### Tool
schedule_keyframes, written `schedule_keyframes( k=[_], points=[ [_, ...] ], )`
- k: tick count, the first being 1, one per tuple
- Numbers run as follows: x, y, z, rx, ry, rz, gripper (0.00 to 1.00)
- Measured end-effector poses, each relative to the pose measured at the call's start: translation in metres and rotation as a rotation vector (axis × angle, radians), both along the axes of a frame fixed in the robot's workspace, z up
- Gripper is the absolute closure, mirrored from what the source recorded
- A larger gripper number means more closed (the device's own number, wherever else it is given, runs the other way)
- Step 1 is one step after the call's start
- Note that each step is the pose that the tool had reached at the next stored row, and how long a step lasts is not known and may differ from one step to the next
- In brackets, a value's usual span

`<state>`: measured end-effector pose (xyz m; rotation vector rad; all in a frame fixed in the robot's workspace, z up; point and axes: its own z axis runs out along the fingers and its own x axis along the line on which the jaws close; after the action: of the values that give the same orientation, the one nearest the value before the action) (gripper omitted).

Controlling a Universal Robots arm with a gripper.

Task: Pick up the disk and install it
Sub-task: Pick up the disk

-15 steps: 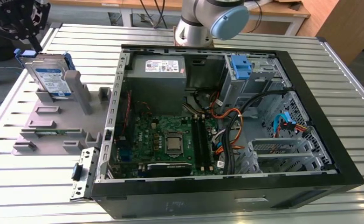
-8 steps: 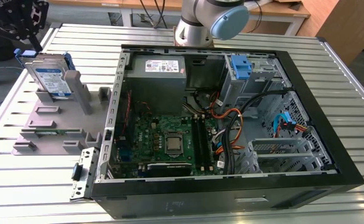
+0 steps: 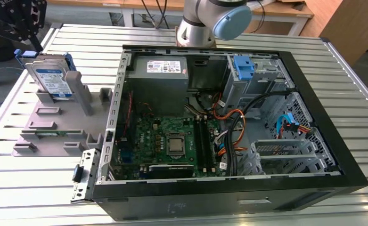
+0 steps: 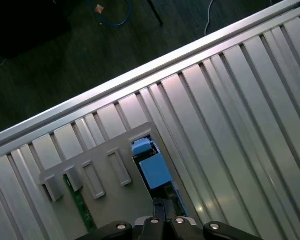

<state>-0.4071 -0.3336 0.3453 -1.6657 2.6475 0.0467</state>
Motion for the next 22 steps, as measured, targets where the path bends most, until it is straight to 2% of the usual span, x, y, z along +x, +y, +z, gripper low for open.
schedule_keyframes(
  k=[22],
  points=[
    [0.0, 0.0, -0.0001, 0.0, 0.0, 0.401, 0.89]
  ],
)
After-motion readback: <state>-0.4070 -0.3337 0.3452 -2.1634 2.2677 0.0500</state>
